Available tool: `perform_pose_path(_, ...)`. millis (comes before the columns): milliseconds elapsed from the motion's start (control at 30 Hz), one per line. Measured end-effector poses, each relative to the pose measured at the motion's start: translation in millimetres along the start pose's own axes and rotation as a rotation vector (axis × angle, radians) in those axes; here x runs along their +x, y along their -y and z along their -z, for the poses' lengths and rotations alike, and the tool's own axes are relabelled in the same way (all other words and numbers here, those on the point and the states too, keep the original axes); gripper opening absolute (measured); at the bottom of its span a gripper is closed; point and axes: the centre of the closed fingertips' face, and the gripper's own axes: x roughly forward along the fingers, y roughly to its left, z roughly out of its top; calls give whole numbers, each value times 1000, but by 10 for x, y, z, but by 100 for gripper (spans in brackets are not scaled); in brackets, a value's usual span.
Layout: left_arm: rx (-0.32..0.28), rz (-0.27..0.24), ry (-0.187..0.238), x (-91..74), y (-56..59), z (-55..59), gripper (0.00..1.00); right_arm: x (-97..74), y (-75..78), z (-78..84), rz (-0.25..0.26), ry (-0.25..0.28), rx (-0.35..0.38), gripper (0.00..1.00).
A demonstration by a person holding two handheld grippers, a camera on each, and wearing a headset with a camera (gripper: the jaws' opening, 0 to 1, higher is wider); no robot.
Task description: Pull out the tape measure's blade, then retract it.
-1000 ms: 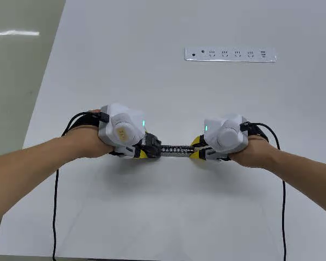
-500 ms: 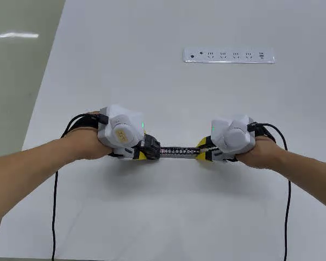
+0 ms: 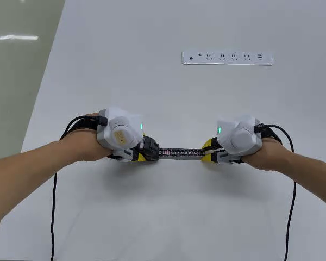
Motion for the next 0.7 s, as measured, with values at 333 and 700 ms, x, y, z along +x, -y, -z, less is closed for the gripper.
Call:
perform_pose_path(333, 1, 2, -1, 5, 6, 2, 33, -74, 3, 99, 0, -7, 9, 11)
perform_pose_path(700, 0, 2, -2, 4, 4, 4, 33, -110, 33, 210, 4, -24, 24, 11)
